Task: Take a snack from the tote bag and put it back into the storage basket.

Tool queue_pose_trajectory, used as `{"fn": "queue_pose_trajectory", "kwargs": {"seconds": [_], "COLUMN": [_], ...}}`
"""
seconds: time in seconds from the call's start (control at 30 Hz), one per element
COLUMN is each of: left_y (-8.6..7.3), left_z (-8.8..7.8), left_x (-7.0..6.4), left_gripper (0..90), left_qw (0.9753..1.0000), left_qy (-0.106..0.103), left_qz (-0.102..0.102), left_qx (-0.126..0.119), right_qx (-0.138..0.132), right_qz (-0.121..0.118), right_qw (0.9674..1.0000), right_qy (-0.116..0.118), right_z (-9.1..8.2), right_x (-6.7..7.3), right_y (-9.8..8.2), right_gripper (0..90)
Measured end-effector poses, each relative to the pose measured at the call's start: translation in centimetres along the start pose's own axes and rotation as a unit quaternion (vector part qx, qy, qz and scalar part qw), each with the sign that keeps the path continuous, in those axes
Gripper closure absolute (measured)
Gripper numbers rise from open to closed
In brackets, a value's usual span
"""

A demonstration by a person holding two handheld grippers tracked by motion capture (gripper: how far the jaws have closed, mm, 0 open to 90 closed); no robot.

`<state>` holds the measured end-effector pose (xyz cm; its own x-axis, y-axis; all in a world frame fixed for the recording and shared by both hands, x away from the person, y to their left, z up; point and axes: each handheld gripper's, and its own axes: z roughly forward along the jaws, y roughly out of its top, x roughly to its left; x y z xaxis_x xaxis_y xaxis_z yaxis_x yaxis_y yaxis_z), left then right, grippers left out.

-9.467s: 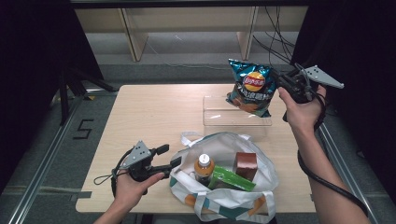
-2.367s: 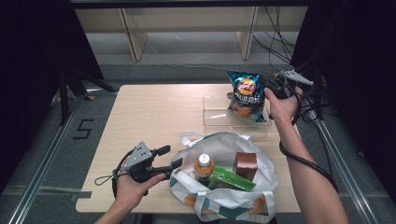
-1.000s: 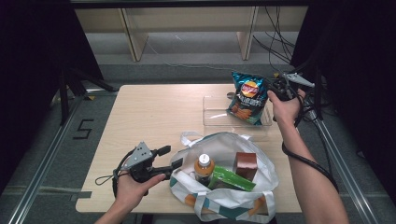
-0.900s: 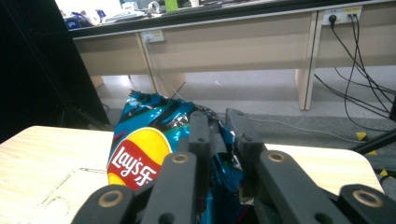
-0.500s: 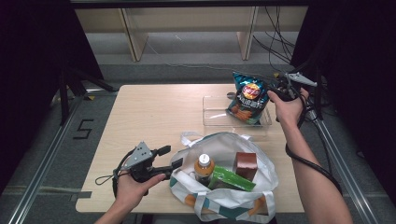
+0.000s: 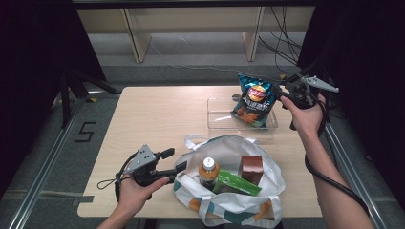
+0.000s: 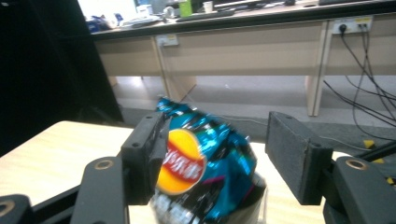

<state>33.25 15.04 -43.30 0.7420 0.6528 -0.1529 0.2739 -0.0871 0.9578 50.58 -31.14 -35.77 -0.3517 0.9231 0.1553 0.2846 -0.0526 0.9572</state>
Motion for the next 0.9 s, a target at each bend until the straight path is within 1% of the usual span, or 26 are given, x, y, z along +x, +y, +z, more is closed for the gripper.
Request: {"fn": "queue_pose_trajectory", "kwargs": {"seconds": [0.03, 0.1, 0.13, 0.17, 0.23, 0.27, 0.4, 0.43, 0.47, 0.53, 0.57, 0.6, 0.63, 0.67, 0.7, 0.73, 0.77, 0.8, 0.83, 0.87, 0.9], "left_y": [0.0, 0.0, 0.1, 0.0, 0.0, 0.1, 0.1, 0.1, 0.1, 0.1, 0.0, 0.0, 0.0, 0.0, 0.0, 0.0, 0.0, 0.1, 0.1, 0.1, 0.1], "left_z": [0.0, 0.1, 0.1, 0.1, 0.1, 0.0, 0.2, 0.2, 0.2, 0.2, 0.2, 0.2, 0.2, 0.1, 0.1, 0.0, 0.0, 0.0, 0.0, 0.0, 0.0], "left_x": [0.0, 0.0, 0.0, 0.0, -0.1, -0.1, 0.0, 0.0, 0.0, 0.0, 0.0, 0.1, 0.1, 0.0, 0.1, 0.1, 0.1, 0.1, 0.1, 0.0, 0.0], "left_gripper": [31.5, 31.5, 31.5, 31.5, 31.5, 31.4, 31.4, 31.3, 31.3, 31.3, 31.2, 31.2, 31.1, 31.0, 31.0, 30.9, 30.9, 30.9, 30.8, 30.8, 30.8], "left_qw": [1.0000, 1.0000, 1.0000, 1.0000, 1.0000, 1.0000, 1.0000, 1.0000, 1.0000, 1.0000, 1.0000, 1.0000, 1.0000, 1.0000, 1.0000, 1.0000, 1.0000, 1.0000, 1.0000, 1.0000, 1.0000], "left_qy": [0.001, -0.002, -0.003, -0.004, -0.003, 0.001, -0.001, -0.001, -0.001, -0.002, -0.001, -0.004, -0.001, 0.001, 0.002, 0.002, 0.003, 0.003, 0.000, 0.004, 0.005], "left_qz": [0.000, 0.000, 0.004, 0.002, 0.001, 0.002, 0.006, 0.004, 0.004, 0.006, 0.005, 0.006, 0.003, 0.000, 0.001, 0.002, 0.000, 0.002, 0.004, 0.002, 0.003], "left_qx": [0.000, -0.004, -0.005, -0.005, -0.005, 0.001, 0.000, 0.001, 0.000, 0.000, 0.000, -0.002, -0.002, -0.001, -0.001, -0.002, -0.002, -0.003, -0.007, -0.005, -0.006], "right_qx": [0.003, -0.001, -0.001, -0.001, -0.005, -0.003, 0.009, 0.008, 0.010, 0.008, 0.008, 0.001, 0.010, 0.006, 0.013, 0.016, 0.015, 0.019, 0.015, 0.018, 0.015], "right_qz": [-0.001, 0.000, -0.002, 0.004, 0.000, 0.005, -0.001, -0.011, -0.003, -0.015, -0.014, -0.016, -0.009, -0.016, -0.023, -0.028, -0.031, -0.028, -0.029, -0.026, -0.037], "right_qw": [1.0000, 1.0000, 0.9999, 0.9998, 0.9997, 0.9995, 0.9990, 0.9985, 0.9984, 0.9977, 0.9974, 0.9969, 0.9970, 0.9963, 0.9964, 0.9958, 0.9954, 0.9951, 0.9948, 0.9945, 0.9939], "right_qy": [0.001, 0.009, 0.012, 0.017, 0.026, 0.032, 0.045, 0.053, 0.056, 0.066, 0.070, 0.078, 0.076, 0.084, 0.081, 0.086, 0.090, 0.093, 0.097, 0.100, 0.103], "right_z": [-0.5, -1.3, -1.7, -2.0, -2.8, -3.2, -5.0, -5.4, -5.8, -6.6, -7.0, -7.3, -7.8, -8.1, -8.5, -8.9, -9.2, -9.5, -9.8, -10.1, -10.3], "right_x": [0.1, 0.4, 0.6, 0.7, 1.0, 1.2, 2.1, 2.1, 2.5, 2.8, 3.1, 3.3, 3.7, 3.9, 4.1, 4.4, 4.6, 5.0, 5.2, 5.4, 5.5], "right_y": [0.0, -0.3, -0.4, -0.5, -0.8, -0.9, -1.5, -1.6, -1.8, -2.1, -2.3, -2.5, -2.7, -2.9, -3.0, -3.2, -3.3, -3.5, -3.6, -3.8, -3.8], "right_gripper": [39.1, 39.0, 39.0, 39.0, 39.0, 39.1, 39.6, 39.7, 39.7, 39.7, 39.7, 39.7, 39.7, 39.7, 39.8, 39.7, 39.7, 39.8, 39.8, 39.8, 39.8]}}
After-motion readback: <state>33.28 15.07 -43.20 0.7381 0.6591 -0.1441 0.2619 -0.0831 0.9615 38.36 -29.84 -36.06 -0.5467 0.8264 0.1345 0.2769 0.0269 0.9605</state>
